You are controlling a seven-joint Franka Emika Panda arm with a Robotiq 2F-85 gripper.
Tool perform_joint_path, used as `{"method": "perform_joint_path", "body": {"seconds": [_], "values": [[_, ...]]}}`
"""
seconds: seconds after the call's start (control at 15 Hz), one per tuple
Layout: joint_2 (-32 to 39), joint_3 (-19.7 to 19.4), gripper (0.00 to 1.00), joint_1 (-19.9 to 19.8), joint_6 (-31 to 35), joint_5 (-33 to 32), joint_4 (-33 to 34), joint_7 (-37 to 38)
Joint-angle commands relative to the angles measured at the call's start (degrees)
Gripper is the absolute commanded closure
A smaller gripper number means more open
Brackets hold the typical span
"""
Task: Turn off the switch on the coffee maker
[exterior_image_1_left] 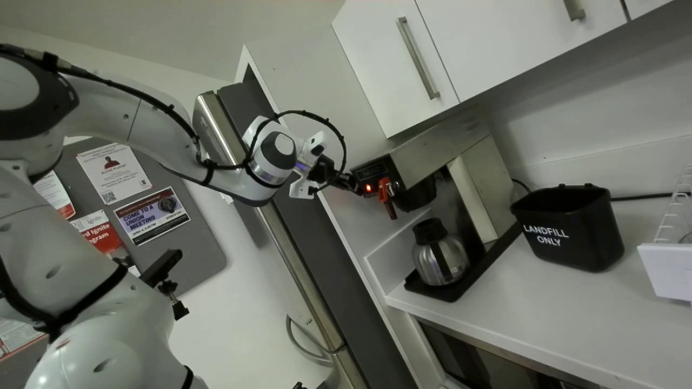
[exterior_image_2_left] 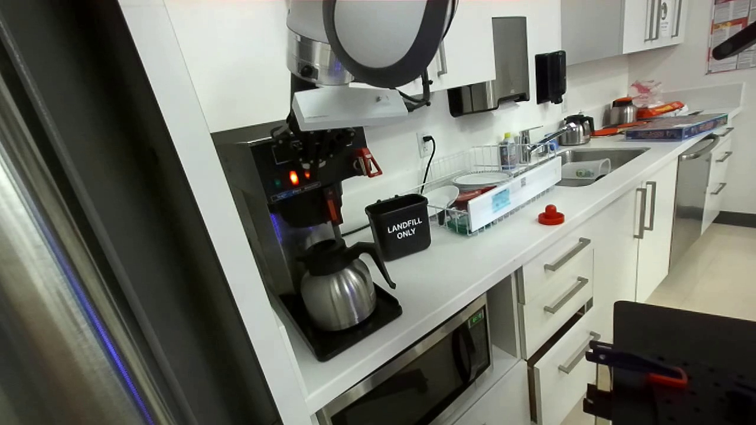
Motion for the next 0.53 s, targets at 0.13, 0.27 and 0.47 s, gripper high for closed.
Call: {"method": "perform_joint_path", "body": {"seconds": [0.13,0.27,0.47], "values": [[3.8,0.4,1.00,-0.7,0.9,-2.4,3.5,-0.1],[4.9,0.3,1.00,-0.5,1.4,-3.1,4.2,-0.6],[6.3,0.2,1.00,-0.4,1.8,-3.8,5.2,-0.6]]}}
